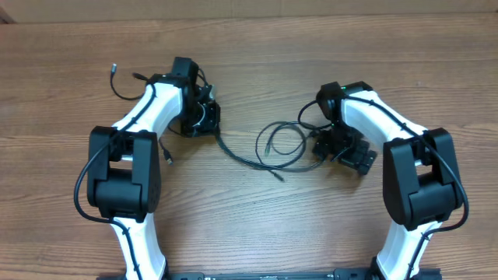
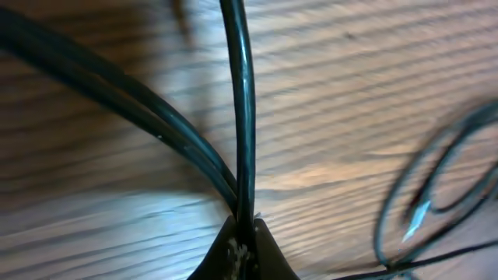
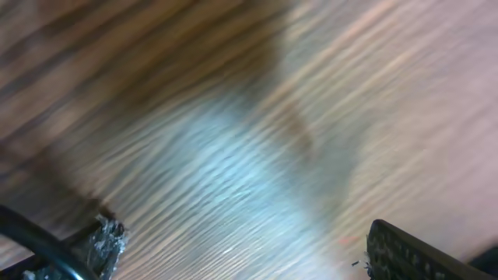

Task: Untangle cables
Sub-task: 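Pull the right gripper rightward, stretching the cable between both grippers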

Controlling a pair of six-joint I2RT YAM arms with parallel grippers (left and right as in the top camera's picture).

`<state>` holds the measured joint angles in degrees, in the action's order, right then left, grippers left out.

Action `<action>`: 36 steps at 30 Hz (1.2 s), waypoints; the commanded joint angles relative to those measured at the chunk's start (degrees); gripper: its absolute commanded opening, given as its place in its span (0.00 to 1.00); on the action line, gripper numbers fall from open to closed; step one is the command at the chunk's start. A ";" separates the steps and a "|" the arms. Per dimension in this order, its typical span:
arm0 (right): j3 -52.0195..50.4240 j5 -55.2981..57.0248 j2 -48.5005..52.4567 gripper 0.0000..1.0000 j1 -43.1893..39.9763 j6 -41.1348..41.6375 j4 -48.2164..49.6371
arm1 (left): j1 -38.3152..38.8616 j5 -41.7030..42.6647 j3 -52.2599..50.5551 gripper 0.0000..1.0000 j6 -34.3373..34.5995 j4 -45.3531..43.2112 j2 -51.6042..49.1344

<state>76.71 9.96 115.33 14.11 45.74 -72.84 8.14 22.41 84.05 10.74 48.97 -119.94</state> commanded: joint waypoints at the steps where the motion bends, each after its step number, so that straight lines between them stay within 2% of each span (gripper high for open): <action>1: -2.05 8.66 2.99 1.00 -1.95 3.80 0.24 | -2.16 -2.47 1.20 0.04 -1.33 0.28 -0.81; 5: -0.42 11.93 2.99 1.00 -3.04 3.80 -3.48 | -3.15 -2.45 1.20 0.04 -1.33 0.31 -0.81; 9: 6.05 11.21 2.99 1.00 -3.78 3.98 -8.98 | -3.23 -2.34 1.20 0.04 -1.33 0.26 -0.81; 11: 9.62 5.68 2.99 1.00 -3.58 0.79 -8.76 | -3.23 -1.16 1.20 0.05 -1.33 0.24 -0.81; 14: 13.11 -9.31 2.97 1.00 -2.12 -12.85 -3.80 | -3.19 -0.92 1.20 0.05 -1.33 0.22 -0.81; 17: 13.14 -15.06 2.99 1.00 0.24 -15.87 0.81 | -3.17 -0.28 1.20 0.06 -1.36 0.09 -0.81; 27: 9.03 -1.88 3.65 1.00 11.91 -15.80 10.25 | -2.97 -0.28 1.20 0.06 -1.36 0.07 -0.81; 31: 4.02 4.07 3.76 1.00 12.55 -15.76 13.31 | -2.93 -0.31 1.20 0.06 -1.40 0.09 -0.81; 36: -2.08 9.75 3.76 1.00 7.80 -13.79 12.92 | -2.89 -0.31 1.20 0.06 -1.40 0.09 -0.81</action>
<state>79.66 12.29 116.66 25.82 31.24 -59.18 5.37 21.43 84.05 10.48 49.08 -119.94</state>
